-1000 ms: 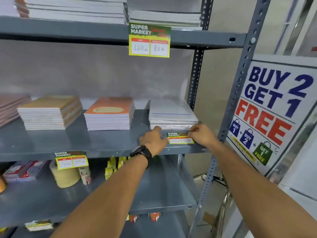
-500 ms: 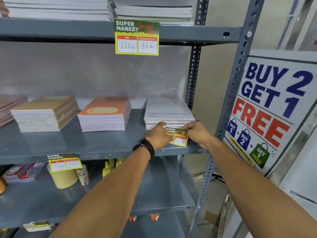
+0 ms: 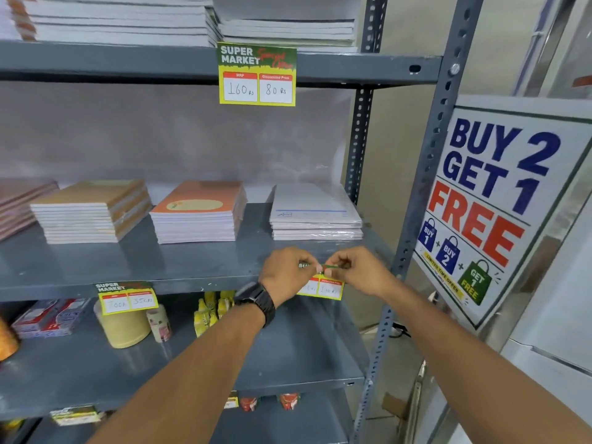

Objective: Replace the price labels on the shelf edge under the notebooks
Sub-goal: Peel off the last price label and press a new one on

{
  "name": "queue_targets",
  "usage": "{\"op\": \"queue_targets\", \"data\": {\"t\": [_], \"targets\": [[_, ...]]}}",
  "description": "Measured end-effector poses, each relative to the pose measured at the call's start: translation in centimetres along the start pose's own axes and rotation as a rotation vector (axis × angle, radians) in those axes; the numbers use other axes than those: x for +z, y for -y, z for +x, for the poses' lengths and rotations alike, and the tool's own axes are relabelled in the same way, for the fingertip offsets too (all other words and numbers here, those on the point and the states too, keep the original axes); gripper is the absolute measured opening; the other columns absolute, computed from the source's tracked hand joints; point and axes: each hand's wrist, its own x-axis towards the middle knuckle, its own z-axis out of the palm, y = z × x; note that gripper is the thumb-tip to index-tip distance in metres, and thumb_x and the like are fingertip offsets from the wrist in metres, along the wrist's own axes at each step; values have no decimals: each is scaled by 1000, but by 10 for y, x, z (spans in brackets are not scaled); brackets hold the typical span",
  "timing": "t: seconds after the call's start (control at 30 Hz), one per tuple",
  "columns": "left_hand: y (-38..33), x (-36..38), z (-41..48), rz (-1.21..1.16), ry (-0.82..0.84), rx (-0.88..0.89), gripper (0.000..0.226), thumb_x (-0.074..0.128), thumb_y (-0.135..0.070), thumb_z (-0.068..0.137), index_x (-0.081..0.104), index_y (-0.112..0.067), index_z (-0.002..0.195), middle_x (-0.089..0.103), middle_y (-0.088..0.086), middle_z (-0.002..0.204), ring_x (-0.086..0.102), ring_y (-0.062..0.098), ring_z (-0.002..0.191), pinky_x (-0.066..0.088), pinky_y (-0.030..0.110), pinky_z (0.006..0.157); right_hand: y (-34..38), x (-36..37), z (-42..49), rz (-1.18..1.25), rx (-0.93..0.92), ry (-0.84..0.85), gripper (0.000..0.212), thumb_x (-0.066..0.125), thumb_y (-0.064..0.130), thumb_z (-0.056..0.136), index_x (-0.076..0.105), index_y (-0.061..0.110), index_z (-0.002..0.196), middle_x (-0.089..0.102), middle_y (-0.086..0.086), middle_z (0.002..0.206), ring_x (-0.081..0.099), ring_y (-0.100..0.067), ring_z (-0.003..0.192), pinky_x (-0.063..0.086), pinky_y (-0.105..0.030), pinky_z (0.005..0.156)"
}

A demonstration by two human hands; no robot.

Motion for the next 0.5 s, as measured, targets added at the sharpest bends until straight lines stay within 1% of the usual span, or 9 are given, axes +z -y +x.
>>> {"op": "queue_targets", "data": {"t": [0.1, 0.17, 0.23, 0.3, 0.4, 0.5], "targets": [[4, 2, -13, 151, -4, 5, 17, 65, -43, 82, 76, -33, 91, 71, -1, 93, 62, 21, 90, 47, 31, 74, -4, 10, -8, -84, -23, -3, 3, 75, 12, 80, 75, 11, 83, 76, -6, 81, 62, -9, 69, 50, -27, 67], [4, 1, -18, 223, 5, 24, 18, 64, -42, 84, 76, -32, 93, 72, 0, 94, 63, 25, 92, 48, 33, 74, -3, 15, -10, -127, -31, -25, 5, 76, 11, 78, 74, 16, 79, 75, -4, 79, 63, -10, 69, 50, -25, 66], [3, 0, -21, 249, 12, 26, 17, 63, -39, 85, 76, -31, 94, 75, -1, 95, 64, 25, 93, 51, 35, 78, -2, 19, -12, -147, -28, -62, 13, 76, 11, 77, 71, 22, 73, 74, -2, 75, 64, -10, 68, 50, -25, 65], [3, 0, -23, 277, 13, 17, 17, 63, -37, 85, 75, -30, 95, 76, -2, 95, 64, 24, 94, 50, 36, 83, -3, 23, -14, -180, -21, -94, 14, 76, 14, 76, 70, 26, 71, 73, 3, 73, 65, -11, 70, 51, -26, 68], [1, 3, -24, 358, 13, 31, 18, 60, -36, 87, 74, -30, 96, 76, -1, 98, 62, 26, 98, 45, 36, 87, -2, 27, -19, -200, -15, -132, 10, 75, 13, 75, 73, 23, 74, 73, 5, 73, 66, -12, 72, 52, -27, 69], [-2, 6, -23, 401, 1, 28, 18, 58, -34, 90, 73, -29, 97, 75, 0, 99, 60, 27, 99, 41, 36, 90, -1, 31, -21, -209, -17, -184, 12, 74, 9, 77, 73, 21, 76, 69, 6, 69, 63, -13, 69, 50, -25, 67]]}}
